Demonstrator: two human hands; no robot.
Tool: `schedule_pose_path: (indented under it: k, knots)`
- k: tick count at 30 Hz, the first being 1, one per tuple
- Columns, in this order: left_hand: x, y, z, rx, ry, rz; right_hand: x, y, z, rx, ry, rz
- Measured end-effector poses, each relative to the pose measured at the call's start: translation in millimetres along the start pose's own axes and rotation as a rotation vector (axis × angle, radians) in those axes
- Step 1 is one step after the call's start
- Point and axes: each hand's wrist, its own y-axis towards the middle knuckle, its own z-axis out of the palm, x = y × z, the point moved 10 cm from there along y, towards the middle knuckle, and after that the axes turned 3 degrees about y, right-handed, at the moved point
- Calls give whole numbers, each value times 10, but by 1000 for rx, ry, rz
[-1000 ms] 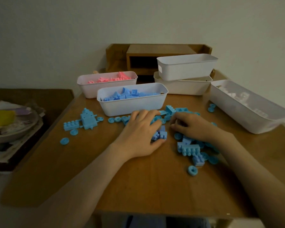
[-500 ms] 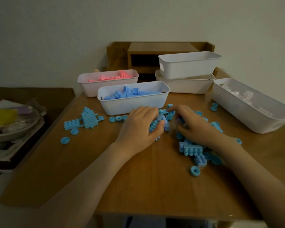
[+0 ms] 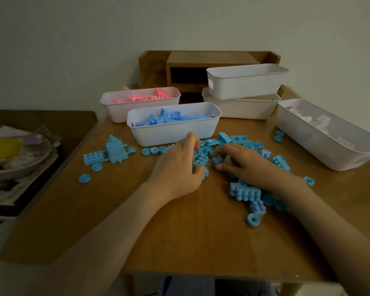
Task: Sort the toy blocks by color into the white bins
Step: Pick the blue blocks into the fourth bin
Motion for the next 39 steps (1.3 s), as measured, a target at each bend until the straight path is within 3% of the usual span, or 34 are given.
schedule_pose_path:
  k: [9, 18, 21, 28, 31, 34, 39]
  knots:
    - [13, 17, 47, -21, 254, 79, -30, -6, -49, -42, 18, 34]
    - [-121, -30, 162, -51, 285, 163, 16, -15, -255, -220, 107, 0]
    - [-155, 28, -4, -153, 297, 164, 125, 104, -391, -231, 52, -83]
    - [440, 535, -712, -321, 192, -150, 362, 762, -670, -247, 31, -93]
    - [883, 749, -664, -199, 175, -314, 378, 1075, -523, -247, 85, -54]
    - [1183, 827, -490, -25, 97, -442, 366, 1312, -255, -161, -23, -11]
    - [1106, 825, -481, 1, 171, -369, 364, 1322, -98, -37, -256, 25]
